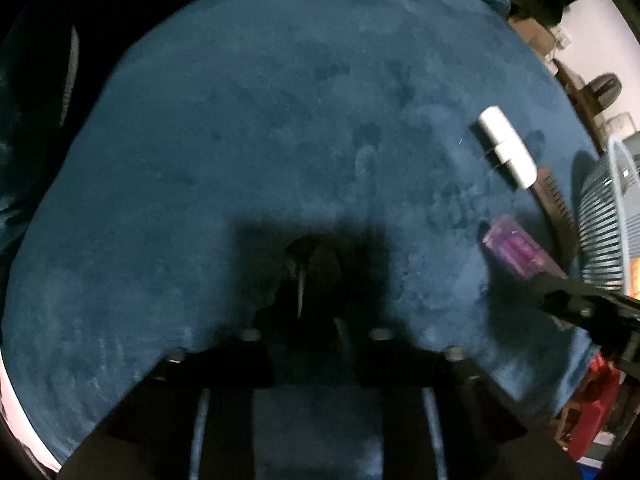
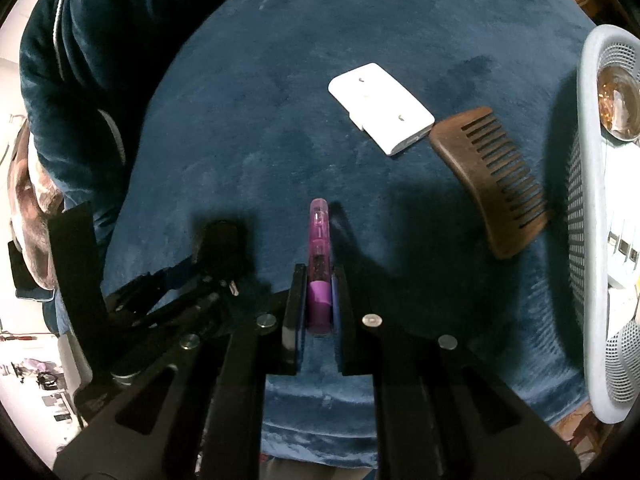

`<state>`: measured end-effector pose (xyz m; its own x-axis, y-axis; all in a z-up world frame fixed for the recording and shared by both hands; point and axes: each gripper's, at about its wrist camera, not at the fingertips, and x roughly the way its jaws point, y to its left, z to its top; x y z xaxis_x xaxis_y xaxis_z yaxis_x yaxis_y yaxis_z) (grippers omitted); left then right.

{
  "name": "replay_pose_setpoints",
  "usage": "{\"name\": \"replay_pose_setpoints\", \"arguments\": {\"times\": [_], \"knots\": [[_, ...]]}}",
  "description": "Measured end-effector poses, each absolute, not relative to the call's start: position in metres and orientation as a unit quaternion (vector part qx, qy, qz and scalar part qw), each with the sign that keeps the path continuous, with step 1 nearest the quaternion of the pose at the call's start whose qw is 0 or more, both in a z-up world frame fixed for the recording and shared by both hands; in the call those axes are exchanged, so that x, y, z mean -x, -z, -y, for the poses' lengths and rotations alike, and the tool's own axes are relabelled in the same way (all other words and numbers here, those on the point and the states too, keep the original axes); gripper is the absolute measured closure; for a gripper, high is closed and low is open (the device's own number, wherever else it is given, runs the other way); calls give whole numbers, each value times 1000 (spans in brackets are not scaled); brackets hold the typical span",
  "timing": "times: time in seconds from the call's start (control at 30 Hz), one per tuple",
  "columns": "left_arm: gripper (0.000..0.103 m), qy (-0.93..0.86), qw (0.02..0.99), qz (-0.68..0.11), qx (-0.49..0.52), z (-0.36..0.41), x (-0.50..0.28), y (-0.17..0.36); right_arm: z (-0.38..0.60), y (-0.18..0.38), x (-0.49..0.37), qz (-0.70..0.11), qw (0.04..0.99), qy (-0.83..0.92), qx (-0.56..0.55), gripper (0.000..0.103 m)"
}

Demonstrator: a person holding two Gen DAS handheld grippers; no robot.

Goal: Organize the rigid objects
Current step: 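Lift the key fob in the left tool while the right tool lifts the purple lighter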

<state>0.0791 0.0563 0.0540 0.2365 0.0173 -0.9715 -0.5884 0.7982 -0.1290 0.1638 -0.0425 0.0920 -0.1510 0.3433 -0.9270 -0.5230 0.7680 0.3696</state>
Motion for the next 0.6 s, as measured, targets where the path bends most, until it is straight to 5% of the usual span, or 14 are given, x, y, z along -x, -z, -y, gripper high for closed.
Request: {"name": "replay_pose_setpoints", "arguments": {"times": [0.6], "knots": [[93,-199,792,-519,252,-67,-66,-140,61,-115,-165,-667,659,-346,28,92]]}}
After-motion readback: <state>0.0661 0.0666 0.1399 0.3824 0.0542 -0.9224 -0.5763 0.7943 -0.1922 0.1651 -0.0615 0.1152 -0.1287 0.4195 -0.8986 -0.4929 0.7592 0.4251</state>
